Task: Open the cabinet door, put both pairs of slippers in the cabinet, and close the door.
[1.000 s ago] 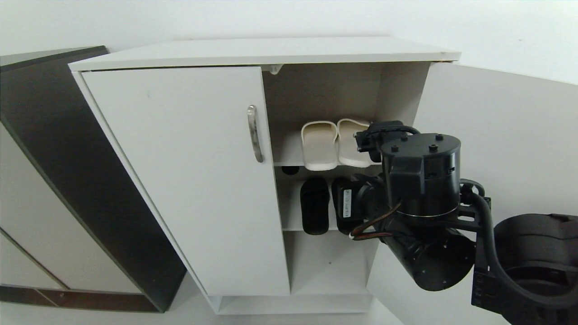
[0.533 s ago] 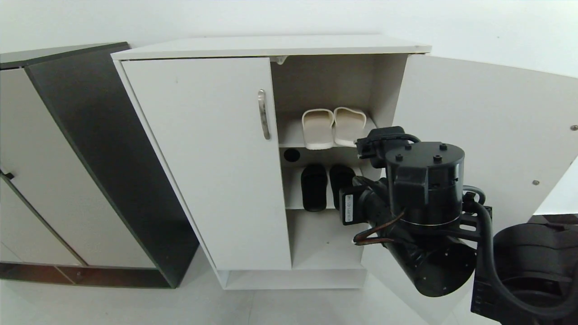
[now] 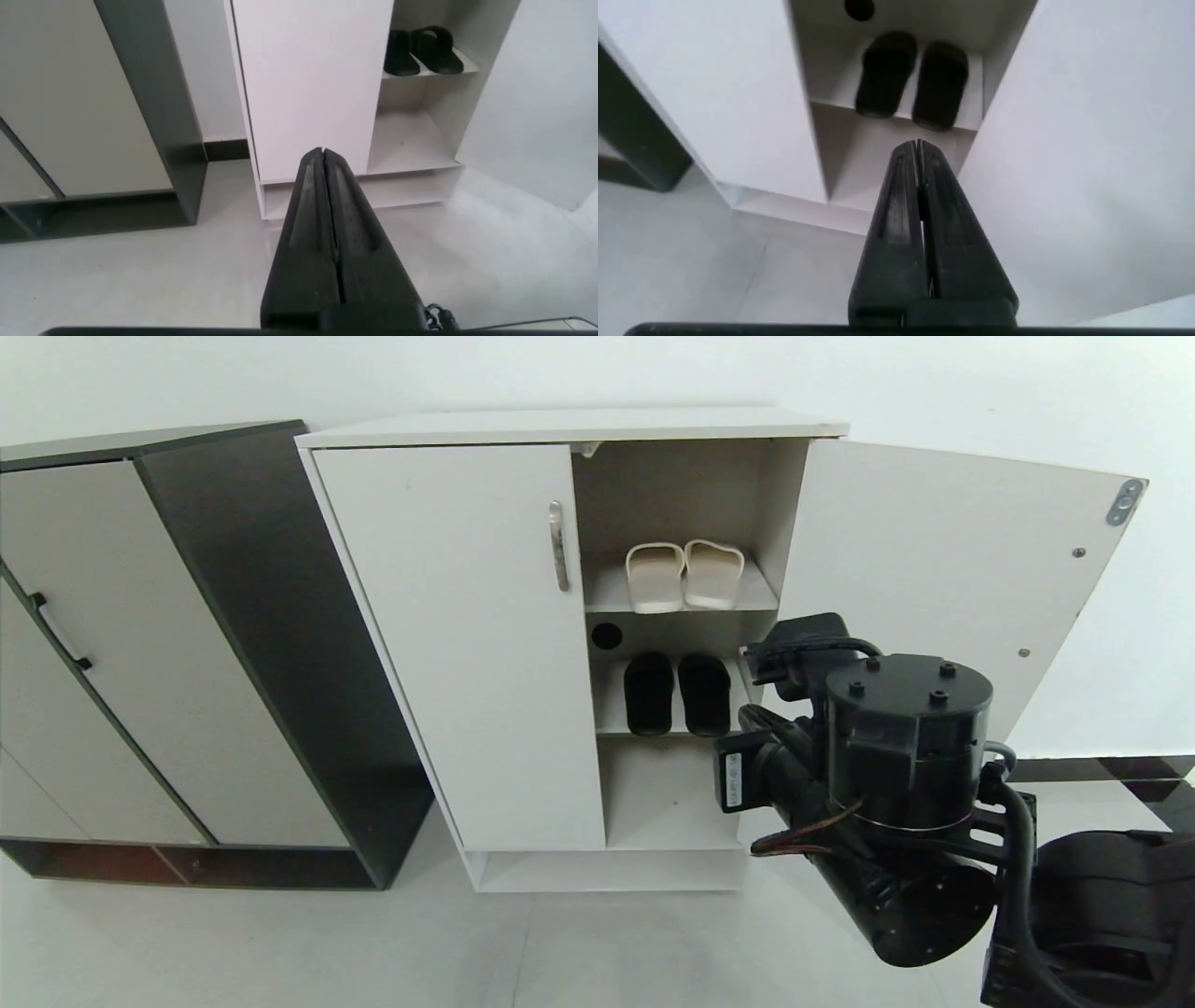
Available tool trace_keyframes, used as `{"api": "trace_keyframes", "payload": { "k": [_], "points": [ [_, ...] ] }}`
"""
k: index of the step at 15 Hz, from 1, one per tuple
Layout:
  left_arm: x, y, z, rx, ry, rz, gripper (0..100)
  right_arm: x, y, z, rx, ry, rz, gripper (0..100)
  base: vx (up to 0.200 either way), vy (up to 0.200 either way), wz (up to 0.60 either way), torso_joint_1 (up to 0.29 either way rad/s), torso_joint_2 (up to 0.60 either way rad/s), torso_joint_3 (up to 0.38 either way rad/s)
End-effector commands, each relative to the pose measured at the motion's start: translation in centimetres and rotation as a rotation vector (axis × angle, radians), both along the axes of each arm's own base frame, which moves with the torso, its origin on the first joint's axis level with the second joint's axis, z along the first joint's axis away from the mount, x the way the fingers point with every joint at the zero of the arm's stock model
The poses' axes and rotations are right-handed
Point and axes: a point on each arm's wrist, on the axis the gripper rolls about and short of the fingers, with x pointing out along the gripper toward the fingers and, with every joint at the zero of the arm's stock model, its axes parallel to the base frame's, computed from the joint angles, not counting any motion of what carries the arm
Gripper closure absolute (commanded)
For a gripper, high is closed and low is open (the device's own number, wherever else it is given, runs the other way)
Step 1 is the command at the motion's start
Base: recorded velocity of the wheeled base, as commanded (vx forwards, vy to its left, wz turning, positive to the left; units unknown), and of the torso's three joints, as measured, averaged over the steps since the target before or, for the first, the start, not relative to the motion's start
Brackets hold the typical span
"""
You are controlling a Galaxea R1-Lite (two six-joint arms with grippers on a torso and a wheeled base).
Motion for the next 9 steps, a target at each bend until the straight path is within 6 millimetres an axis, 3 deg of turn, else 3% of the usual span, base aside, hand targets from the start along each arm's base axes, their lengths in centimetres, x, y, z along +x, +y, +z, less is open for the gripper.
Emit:
{"api": "trace_keyframes", "payload": {
  "k": [1, 9],
  "points": [
    [0.0, 0.0, 0.0, 0.0, 0.0, 0.001, 100, 0.13, -0.09, -0.41, -0.012, 0.009, -0.005, 100, 0.0, 0.0, 0.0, 0.0, 0.0, 0.0],
    [0.0, 0.0, 0.0, 0.0, 0.0, 0.001, 100, 0.22, 0.03, -0.94, -0.027, 0.02, -0.003, 100, 0.0, 0.0, 0.0, 0.0, 0.0, 0.0]
  ]
}}
